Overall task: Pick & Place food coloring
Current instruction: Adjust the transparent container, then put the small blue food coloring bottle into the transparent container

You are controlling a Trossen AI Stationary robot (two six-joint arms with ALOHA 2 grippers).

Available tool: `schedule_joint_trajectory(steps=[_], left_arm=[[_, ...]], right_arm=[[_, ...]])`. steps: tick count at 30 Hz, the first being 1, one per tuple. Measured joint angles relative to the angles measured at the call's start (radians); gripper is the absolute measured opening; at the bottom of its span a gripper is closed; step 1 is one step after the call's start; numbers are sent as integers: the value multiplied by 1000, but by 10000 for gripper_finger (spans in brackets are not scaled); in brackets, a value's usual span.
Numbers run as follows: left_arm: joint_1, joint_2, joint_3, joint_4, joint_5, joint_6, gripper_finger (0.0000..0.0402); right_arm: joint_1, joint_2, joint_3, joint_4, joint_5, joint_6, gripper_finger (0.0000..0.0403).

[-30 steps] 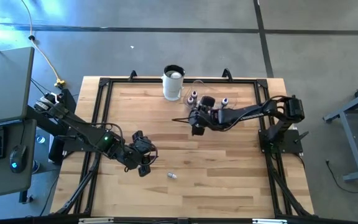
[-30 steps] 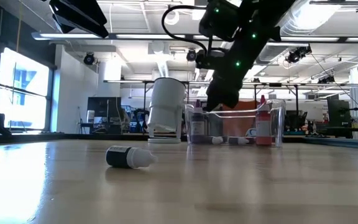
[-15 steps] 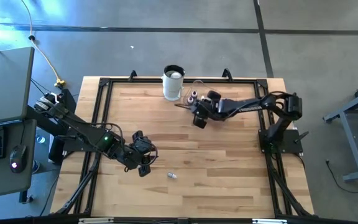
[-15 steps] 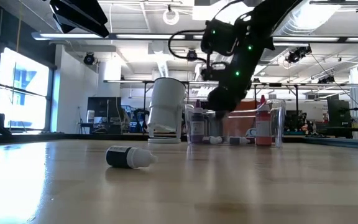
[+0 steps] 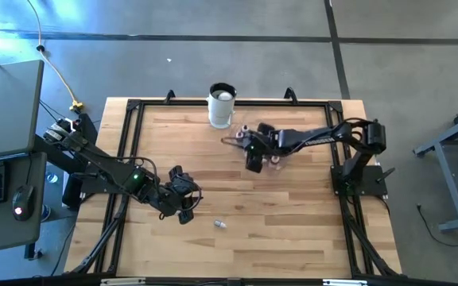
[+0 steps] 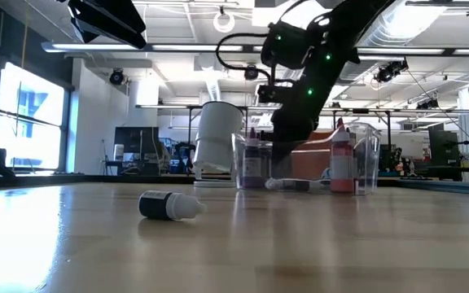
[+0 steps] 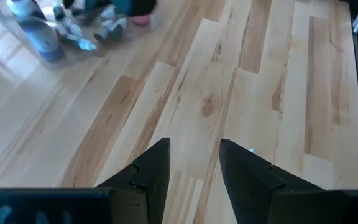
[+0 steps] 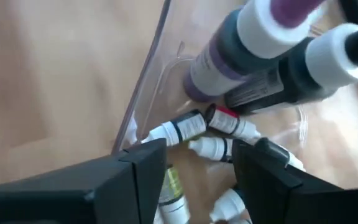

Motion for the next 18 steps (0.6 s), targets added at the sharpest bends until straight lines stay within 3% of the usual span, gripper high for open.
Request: schedule_joint_trajectory(steps=[8,18], left_arm=[[0,0,0,21,-50,31,138],[2,30,-1,91,-63,26,138]], right_arm=[[156,-52,0,-24,45,25,161],[375,-259,0,-17,101,85,134]])
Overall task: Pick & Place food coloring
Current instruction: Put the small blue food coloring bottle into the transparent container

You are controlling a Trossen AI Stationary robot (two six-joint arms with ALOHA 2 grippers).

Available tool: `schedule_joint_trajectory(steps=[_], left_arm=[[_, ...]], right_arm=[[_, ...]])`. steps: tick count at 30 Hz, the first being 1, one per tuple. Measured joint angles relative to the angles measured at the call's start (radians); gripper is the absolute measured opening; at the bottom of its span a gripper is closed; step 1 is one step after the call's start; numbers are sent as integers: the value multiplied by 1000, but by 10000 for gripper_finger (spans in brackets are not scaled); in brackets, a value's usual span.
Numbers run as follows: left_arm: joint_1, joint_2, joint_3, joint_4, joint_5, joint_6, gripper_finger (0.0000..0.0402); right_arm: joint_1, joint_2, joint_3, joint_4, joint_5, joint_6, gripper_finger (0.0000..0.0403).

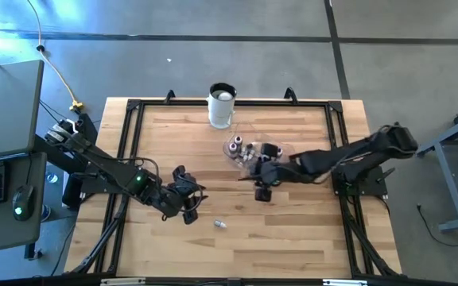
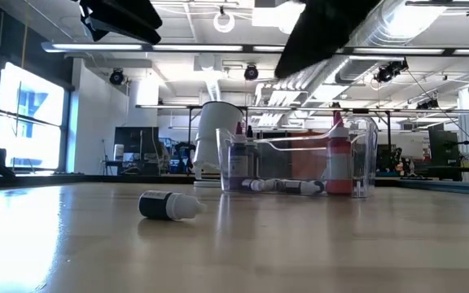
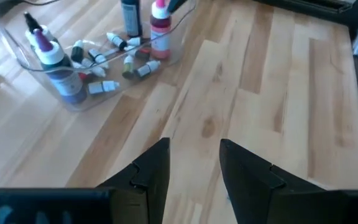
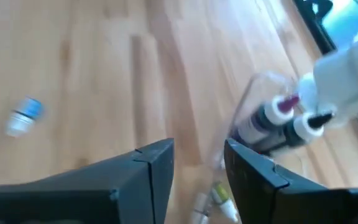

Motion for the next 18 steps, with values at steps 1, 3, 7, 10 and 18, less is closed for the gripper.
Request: schedule_joint_trajectory(steps=[1,3,7,10,18], left_arm=[[0,0,0,4,10,0,138],[0,-1,1,4,57,0,138],[-1,-1,1,13,101,0,138],[0,-1,1,11,93,0,138],[0,-2,1,53,85,0,138]], right_arm=[[20,-23,0,3,3,5,133],[60,-56,0,10,0,43,134],[133,-81,1,33,-37,140,134],[186,-71,1,38,-47,165,134],[275,-19,1,36,-23,239,134]])
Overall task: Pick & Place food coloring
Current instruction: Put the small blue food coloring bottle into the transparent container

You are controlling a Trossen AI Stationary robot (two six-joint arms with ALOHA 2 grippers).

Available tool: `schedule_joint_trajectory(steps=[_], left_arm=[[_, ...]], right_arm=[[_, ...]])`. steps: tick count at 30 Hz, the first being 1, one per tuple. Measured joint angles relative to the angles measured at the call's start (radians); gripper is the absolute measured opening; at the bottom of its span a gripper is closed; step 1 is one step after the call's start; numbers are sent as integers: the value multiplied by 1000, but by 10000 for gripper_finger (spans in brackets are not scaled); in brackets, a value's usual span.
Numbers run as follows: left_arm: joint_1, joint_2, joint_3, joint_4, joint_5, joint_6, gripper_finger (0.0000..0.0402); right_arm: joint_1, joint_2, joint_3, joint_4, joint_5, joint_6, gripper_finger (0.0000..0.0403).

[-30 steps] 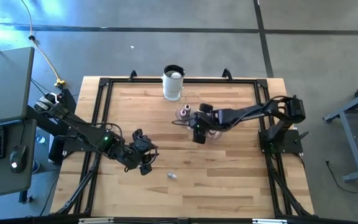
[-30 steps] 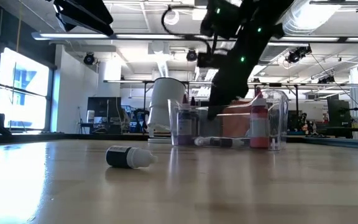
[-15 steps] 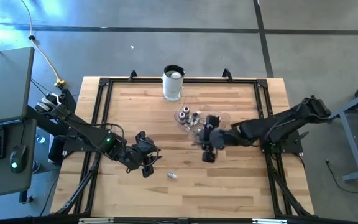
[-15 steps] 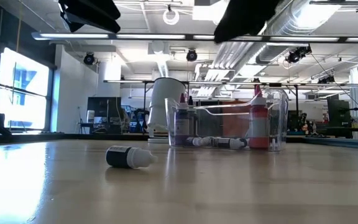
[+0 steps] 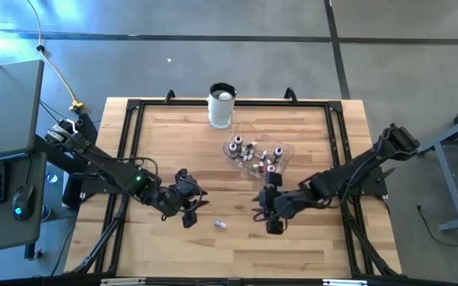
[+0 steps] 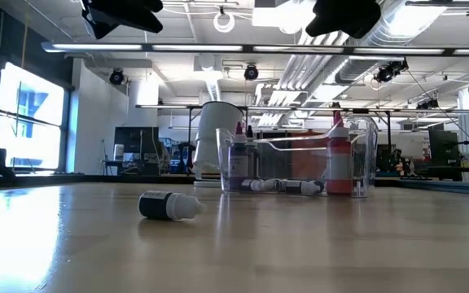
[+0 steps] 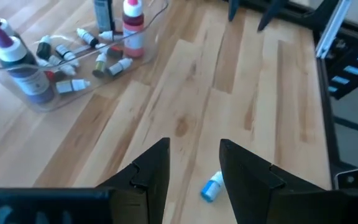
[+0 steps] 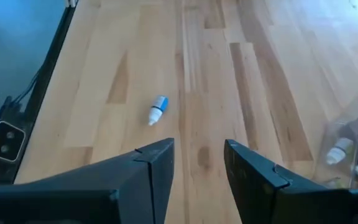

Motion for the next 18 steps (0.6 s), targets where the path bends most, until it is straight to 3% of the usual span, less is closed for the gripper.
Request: schedule_joint_trajectory(steps=[4,12,15,18], left_arm=[[0,1,0,19,22,0,138],[8,8,0,39,-56,-13,138],[8,8,0,38,23,-23,138],[5,23,3,39,148,67,138]], right_arm=[[3,1,0,6,29,-16,133],[-6,1,0,10,38,-12,133],[-6,1,0,10,41,-12,133],[-6,1,0,10,43,-12,133]])
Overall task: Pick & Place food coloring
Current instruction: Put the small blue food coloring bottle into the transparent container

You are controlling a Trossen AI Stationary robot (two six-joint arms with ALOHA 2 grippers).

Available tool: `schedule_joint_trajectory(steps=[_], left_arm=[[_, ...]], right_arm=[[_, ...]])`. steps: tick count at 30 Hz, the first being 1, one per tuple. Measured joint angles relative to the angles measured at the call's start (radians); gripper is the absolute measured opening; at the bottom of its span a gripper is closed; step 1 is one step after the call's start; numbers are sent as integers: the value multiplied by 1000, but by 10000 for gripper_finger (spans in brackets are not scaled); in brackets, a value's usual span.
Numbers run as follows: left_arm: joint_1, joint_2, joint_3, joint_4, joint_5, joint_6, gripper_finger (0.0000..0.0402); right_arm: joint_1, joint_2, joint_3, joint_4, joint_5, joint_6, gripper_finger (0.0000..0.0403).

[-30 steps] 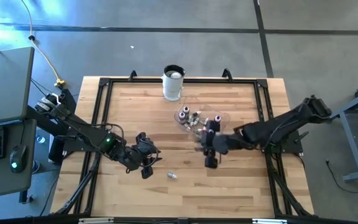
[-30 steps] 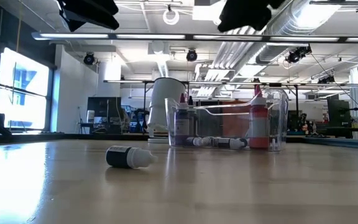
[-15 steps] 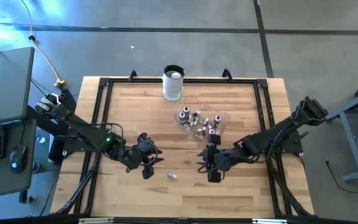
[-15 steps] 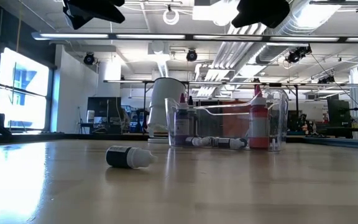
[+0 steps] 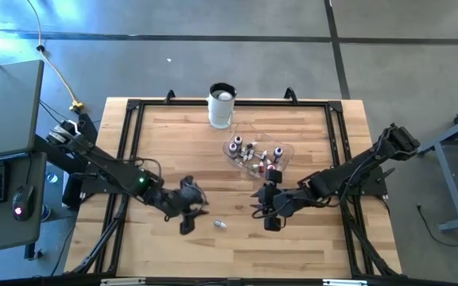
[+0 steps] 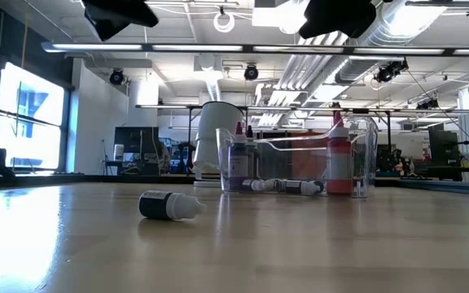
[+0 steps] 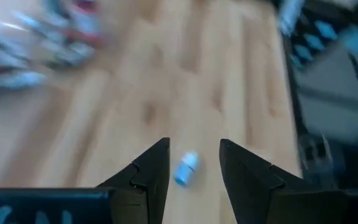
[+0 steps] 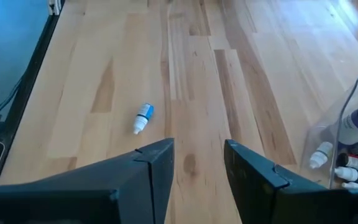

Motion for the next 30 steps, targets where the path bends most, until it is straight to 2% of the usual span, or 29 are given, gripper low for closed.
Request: schedule_joint_trajectory(steps=[3,6,11,14,20,22,30], left_arm=[[-20,47,-2,-1,108,61,138],[-23,140,2,59,108,121,138],[2,281,0,189,31,256,138],[27,345,-1,231,100,302,138],[47,440,-4,225,191,307,138],[47,482,-1,271,213,308,138],[46,546,0,340,190,308,137]], right_arm=[[0,0,0,0,15,0,133],[0,0,0,1,23,0,133],[0,0,0,4,19,-1,133],[0,0,0,7,17,-1,134],[0,0,0,6,16,-1,134],[0,0,0,7,16,-1,133],[0,0,0,6,10,3,133]])
